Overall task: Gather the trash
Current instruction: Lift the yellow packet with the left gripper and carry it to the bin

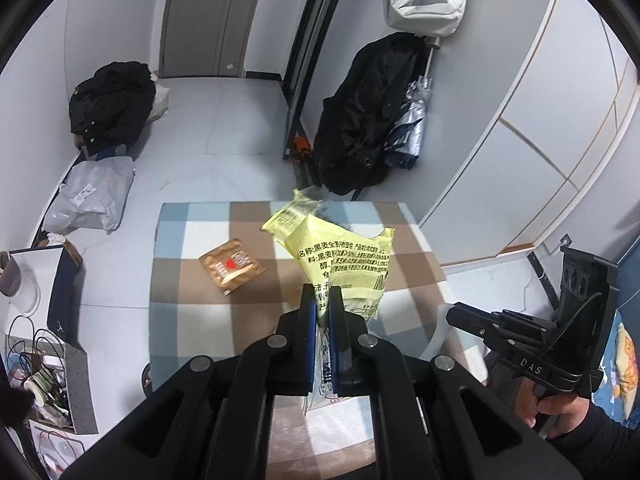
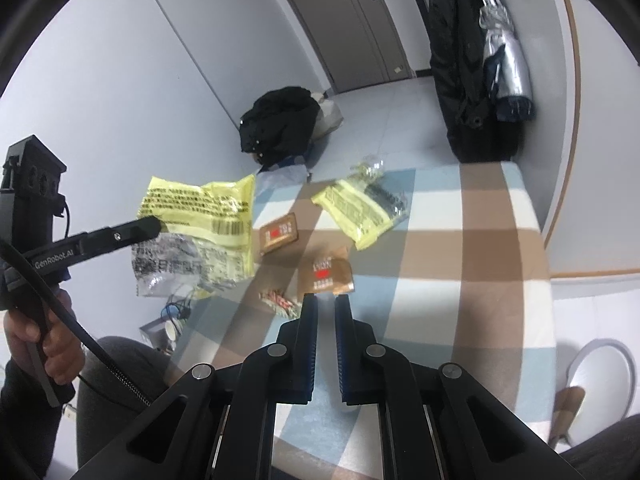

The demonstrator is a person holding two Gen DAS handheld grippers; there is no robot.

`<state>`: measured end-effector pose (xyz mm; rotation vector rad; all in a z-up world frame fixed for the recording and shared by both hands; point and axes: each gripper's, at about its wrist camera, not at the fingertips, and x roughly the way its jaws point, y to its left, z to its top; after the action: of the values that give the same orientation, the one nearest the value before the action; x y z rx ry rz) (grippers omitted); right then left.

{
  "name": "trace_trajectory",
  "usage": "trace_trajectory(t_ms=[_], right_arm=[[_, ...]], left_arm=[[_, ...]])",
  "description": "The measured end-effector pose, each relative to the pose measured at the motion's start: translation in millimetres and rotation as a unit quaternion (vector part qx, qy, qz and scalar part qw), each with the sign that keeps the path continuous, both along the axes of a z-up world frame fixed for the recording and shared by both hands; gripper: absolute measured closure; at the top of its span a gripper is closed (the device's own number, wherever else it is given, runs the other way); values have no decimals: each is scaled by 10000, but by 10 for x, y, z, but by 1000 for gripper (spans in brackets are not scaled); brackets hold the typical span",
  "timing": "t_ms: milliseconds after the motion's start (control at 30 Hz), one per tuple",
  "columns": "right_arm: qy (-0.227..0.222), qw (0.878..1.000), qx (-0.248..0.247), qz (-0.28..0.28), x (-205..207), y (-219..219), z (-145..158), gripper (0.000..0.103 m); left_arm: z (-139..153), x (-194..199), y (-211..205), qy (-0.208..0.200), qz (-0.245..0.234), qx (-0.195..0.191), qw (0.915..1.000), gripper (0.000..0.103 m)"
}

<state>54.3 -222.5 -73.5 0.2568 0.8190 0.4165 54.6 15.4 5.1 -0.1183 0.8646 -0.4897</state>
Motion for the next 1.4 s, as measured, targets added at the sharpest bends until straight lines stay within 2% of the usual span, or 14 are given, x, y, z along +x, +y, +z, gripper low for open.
trace_trajectory(t_ms=[367,600,800,1000,1167,1300,1400], right_arm=[[-410,9989,47,-233,13,-507,564,95],[-640,9961,-3,-610,-61,-1086,904,95],[-685,9913,10,-1125,-175,-1656,1037,95],[-647,9828,120,-1726,-371,-2308,1054,95],[-551,9739,126,-2200,-517,-2805,956,95],[-414,9663,164,-2534,-599,-3153,776,95],[-205,9625,239,-2695,-630,-3391,525,95]], left_arm=[[339,-22,-462,-255,-354,-185,9989,101],[499,39,-987,-341,-841,-263,9955,101],[587,90,-1490,-307,-1293,-330,9906,101],[551,115,-2075,-225,-1817,-292,9827,101],[415,95,-2599,-117,-2265,-180,9738,101],[188,87,-3015,93,-2591,49,9658,101],[-30,99,-3291,296,-2827,279,9583,101]])
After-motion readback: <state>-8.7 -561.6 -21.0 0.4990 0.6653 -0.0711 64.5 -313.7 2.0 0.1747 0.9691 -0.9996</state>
